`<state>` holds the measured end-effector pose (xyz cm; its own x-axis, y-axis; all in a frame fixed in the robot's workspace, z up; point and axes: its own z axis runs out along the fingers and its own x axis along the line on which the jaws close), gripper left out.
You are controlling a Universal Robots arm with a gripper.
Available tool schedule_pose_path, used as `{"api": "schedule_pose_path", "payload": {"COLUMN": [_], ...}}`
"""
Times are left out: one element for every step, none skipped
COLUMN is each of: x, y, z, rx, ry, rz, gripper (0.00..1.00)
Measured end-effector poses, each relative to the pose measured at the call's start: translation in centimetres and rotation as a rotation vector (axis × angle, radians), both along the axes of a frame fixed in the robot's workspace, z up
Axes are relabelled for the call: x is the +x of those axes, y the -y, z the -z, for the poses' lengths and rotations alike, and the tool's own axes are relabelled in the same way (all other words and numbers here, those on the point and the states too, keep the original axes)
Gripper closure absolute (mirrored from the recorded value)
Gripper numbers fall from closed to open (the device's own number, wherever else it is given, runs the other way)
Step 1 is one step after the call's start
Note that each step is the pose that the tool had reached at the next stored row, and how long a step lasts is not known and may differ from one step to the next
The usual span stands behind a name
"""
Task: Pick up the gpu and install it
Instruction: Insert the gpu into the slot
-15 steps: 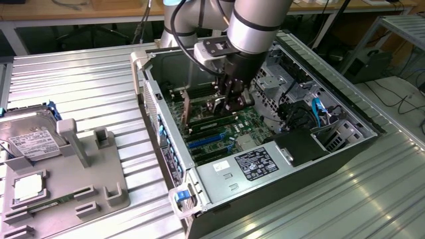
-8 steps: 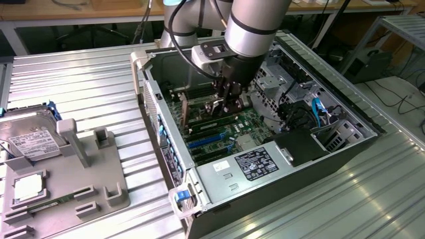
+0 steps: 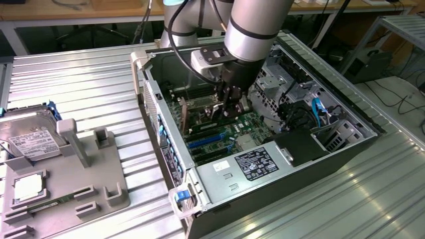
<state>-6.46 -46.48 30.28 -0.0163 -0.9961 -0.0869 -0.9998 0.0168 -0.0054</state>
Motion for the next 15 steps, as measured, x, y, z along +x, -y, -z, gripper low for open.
{"api": "schedule_pose_path", "payload": {"x": [0.0, -0.1, -0.2, -0.2, -0.2, -0.2, -0.2, -0.2, -0.2, -0.2, -0.2, -0.2, -0.2, -0.3, -0.4], "y": [0.00, 0.00, 0.00, 0.02, 0.09, 0.16, 0.20, 0.23, 0.26, 0.29, 0.36, 0.43, 0.47, 0.48, 0.48], "z": [0.05, 0.24, 0.33, 0.39, 0.44, 0.55, 0.67, 0.76, 0.88, 1.01, 1.22, 1.43, 1.55, 1.66, 1.78], "rx": [-0.0012, -0.0076, -0.0097, -0.0099, -0.0101, -0.0098, -0.0097, -0.0098, -0.0098, -0.0099, -0.0099, -0.0099, -0.0099, -0.0099, -0.0099], "ry": [0.0000, 0.0000, 0.0000, -0.0001, -0.0001, 0.0000, 0.0000, 0.0000, 0.0000, 0.0000, 0.0000, 0.0000, 0.0000, 0.0001, 0.0000], "rz": [0.000, 0.000, 0.000, 0.000, 0.000, 0.000, 0.000, 0.000, 0.000, 0.000, 0.000, 0.000, 0.000, 0.000, 0.000], "gripper": [0.72, 0.72, 0.72, 0.72, 0.72, 0.72, 0.72, 0.72, 0.72, 0.72, 0.72, 0.72, 0.72, 0.72, 0.72]}}
